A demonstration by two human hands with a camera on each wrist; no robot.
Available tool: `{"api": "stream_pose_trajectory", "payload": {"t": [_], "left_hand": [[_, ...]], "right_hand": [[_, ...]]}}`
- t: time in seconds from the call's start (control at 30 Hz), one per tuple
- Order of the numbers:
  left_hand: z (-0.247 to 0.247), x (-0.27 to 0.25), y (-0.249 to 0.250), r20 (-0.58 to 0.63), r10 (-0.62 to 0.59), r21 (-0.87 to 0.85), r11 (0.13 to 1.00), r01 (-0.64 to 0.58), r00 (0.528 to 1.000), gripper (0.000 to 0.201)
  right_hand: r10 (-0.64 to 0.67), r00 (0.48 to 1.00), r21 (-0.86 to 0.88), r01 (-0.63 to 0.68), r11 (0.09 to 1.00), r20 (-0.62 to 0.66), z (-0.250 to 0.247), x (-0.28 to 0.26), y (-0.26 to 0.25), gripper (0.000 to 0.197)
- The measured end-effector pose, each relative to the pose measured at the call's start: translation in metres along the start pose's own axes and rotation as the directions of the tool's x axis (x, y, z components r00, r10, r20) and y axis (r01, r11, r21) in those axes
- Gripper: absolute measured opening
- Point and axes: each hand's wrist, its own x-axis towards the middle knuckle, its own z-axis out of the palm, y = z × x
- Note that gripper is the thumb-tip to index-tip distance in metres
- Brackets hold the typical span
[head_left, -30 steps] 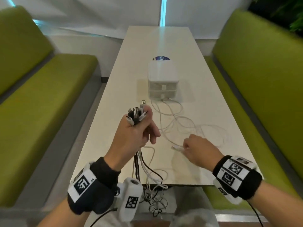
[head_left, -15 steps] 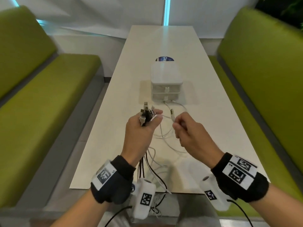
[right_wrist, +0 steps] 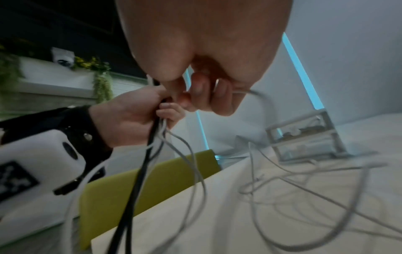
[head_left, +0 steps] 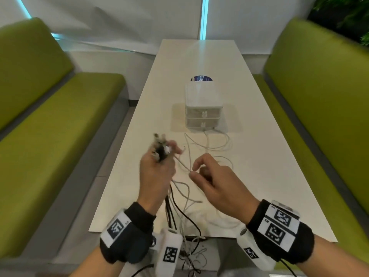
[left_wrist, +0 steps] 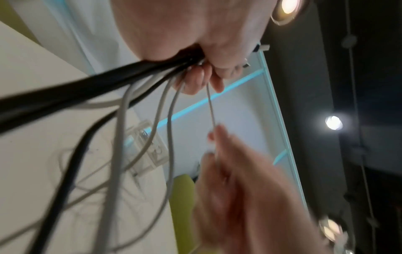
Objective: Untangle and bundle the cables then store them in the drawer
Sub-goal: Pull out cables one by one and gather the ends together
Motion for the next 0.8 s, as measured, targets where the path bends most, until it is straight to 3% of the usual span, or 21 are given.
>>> {"api": "stream_pose_trajectory", "payload": {"t": [0.07,0.13,0.23,0.3,0.47,0.53,0.63,0.73,0.77,0.8], "left_hand": [[-0.011,0.012,0.008,-0.066,0.062,-0.041,0.997,-0.064,0.996,0.028],[-0.014,0.015,0.018,-0.011,0.122,-0.037,0.992,-0.122,0.992,0.032],[-0.016,0.021,0.031,-0.018,0.054,-0.243,0.968,-0.057,0.998,0.035],[-0.025,0.031,0.038,-0.084,0.021,-0.292,0.955,-0.045,0.996,0.039],[-0.077,0.065,0.057,-0.341,0.128,-0.188,0.961,-0.201,0.931,0.037],[-0.111,0.083,0.061,-0.399,0.145,-0.122,0.97,-0.209,0.905,0.036],[-0.148,0.099,0.061,-0.439,0.136,-0.004,0.988,-0.153,0.888,0.03],[-0.132,0.09,0.06,-0.445,0.204,0.017,0.975,-0.22,0.872,0.022],[-0.118,0.084,0.057,-0.404,0.227,0.011,0.97,-0.244,0.886,0.013],[-0.101,0.076,0.053,-0.317,0.25,0.035,0.967,-0.253,0.915,0.017]], "right_hand": [[0.012,1.0,-0.019,-0.012,1.0,0.002,-0.007,0.0,0.009,0.021],[-0.003,1.0,-0.07,0.004,0.998,0.019,-0.012,0.004,0.015,0.029],[0.01,0.997,-0.078,-0.004,0.997,0.076,-0.016,0.014,0.021,0.037],[0.061,0.991,-0.105,-0.048,0.993,0.123,-0.018,0.015,0.028,0.043],[0.176,0.961,-0.223,-0.127,0.966,0.212,-0.025,-0.008,0.058,0.056],[0.215,0.95,-0.298,-0.142,0.944,0.227,-0.03,-0.018,0.071,0.061],[0.258,0.945,-0.391,-0.164,0.906,0.201,-0.038,-0.022,0.085,0.062],[0.286,0.948,-0.437,-0.202,0.877,0.136,-0.038,-0.017,0.083,0.062],[0.285,0.95,-0.431,-0.206,0.879,0.126,-0.036,-0.014,0.08,0.061],[0.276,0.953,-0.42,-0.201,0.885,0.126,-0.033,-0.012,0.074,0.058]]}}
